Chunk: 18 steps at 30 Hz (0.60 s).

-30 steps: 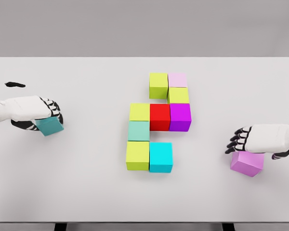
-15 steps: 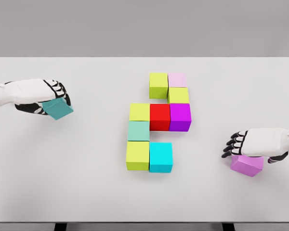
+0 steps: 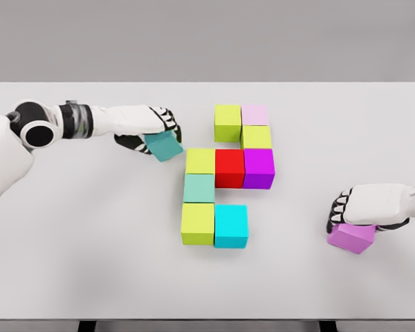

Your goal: Assemble the squares on the desktop into the number 2

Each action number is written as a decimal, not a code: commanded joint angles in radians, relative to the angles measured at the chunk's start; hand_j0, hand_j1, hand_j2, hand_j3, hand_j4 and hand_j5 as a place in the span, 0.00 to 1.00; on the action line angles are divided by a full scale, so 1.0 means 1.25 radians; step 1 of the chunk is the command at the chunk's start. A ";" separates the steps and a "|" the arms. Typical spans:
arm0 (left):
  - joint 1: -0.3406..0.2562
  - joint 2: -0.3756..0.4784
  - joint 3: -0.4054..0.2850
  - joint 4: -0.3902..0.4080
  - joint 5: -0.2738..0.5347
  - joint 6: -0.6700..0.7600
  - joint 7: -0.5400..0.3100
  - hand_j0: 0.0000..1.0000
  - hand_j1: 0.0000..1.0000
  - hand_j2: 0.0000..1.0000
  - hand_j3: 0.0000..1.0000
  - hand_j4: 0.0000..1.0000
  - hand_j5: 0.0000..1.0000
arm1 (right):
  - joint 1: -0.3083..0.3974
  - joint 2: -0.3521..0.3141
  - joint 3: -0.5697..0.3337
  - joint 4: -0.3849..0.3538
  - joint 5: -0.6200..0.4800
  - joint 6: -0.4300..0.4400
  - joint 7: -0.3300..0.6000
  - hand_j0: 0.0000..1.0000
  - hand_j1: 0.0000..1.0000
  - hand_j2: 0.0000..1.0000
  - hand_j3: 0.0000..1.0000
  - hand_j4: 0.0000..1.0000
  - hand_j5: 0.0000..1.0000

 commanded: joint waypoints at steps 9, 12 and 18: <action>-0.044 -0.032 0.002 0.036 0.005 0.110 0.001 0.32 0.32 0.32 0.32 0.32 0.32 | -0.006 0.024 -0.028 0.031 -0.049 0.002 -0.001 0.58 0.58 0.58 0.58 0.58 0.58; -0.065 -0.057 0.002 0.093 0.009 0.131 0.001 0.34 0.34 0.34 0.34 0.34 0.34 | -0.006 0.053 -0.043 0.033 -0.050 0.002 -0.001 0.58 0.58 0.58 0.58 0.58 0.58; -0.085 -0.084 0.007 0.161 0.051 0.185 0.001 0.36 0.36 0.36 0.36 0.36 0.36 | -0.014 0.100 -0.057 0.034 -0.050 0.002 -0.001 0.61 0.61 0.61 0.61 0.61 0.61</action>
